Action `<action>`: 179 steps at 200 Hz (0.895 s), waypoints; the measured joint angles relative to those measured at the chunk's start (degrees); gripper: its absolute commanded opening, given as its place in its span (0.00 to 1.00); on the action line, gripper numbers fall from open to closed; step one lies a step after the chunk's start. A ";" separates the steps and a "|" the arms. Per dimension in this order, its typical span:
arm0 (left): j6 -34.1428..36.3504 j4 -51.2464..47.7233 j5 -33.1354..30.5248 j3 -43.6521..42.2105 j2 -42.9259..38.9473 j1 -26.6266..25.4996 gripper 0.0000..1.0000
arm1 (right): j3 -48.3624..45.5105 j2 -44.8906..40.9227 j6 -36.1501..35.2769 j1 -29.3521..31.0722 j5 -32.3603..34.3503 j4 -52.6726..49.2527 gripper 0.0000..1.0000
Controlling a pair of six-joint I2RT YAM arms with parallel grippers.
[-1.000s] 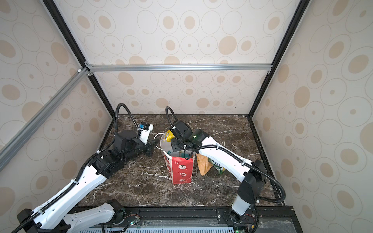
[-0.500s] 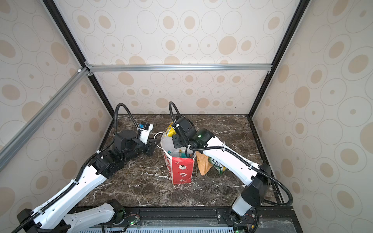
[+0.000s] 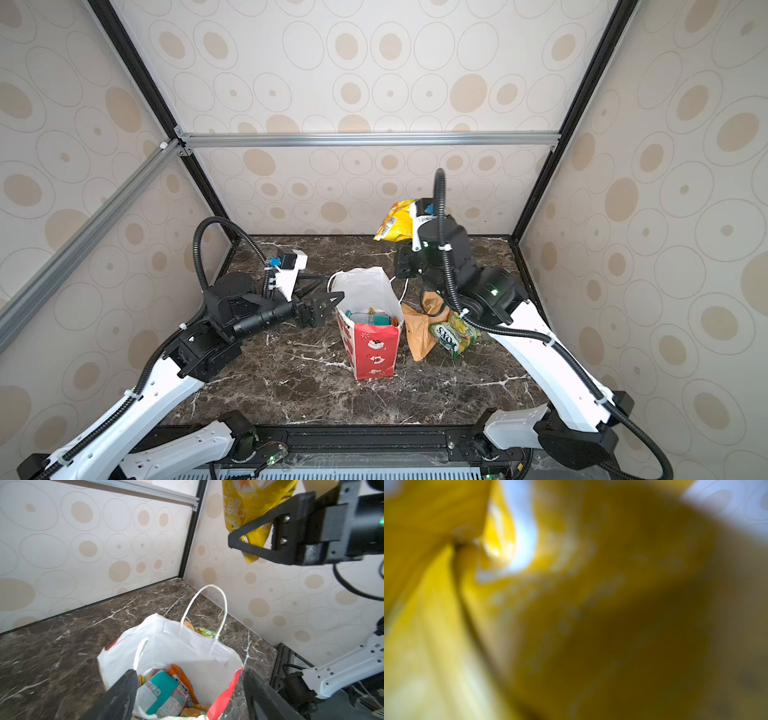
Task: Take the snacks out of the paper bag
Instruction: 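Carry the yellow packet beside the green packet and lower it with the right gripper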
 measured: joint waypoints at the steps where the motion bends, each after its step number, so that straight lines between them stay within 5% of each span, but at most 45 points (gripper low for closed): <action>1: -0.07 0.11 0.13 0.00 0.02 -0.15 0.87 | -0.07 -0.13 0.02 -0.15 0.07 0.04 0.00; 53: 2.08 -0.26 0.92 1.81 2.75 -9.86 0.95 | -12.44 -11.85 2.82 -10.60 1.42 0.68 0.00; 102: 7.74 -3.30 -6.82 5.64 7.37 -19.96 0.97 | -29.73 -16.41 8.96 -16.00 -2.91 -0.68 0.00; 179: 12.35 -7.21 -16.24 6.71 8.26 -21.31 0.98 | -56.70 -9.49 16.92 -16.04 -18.18 1.77 0.01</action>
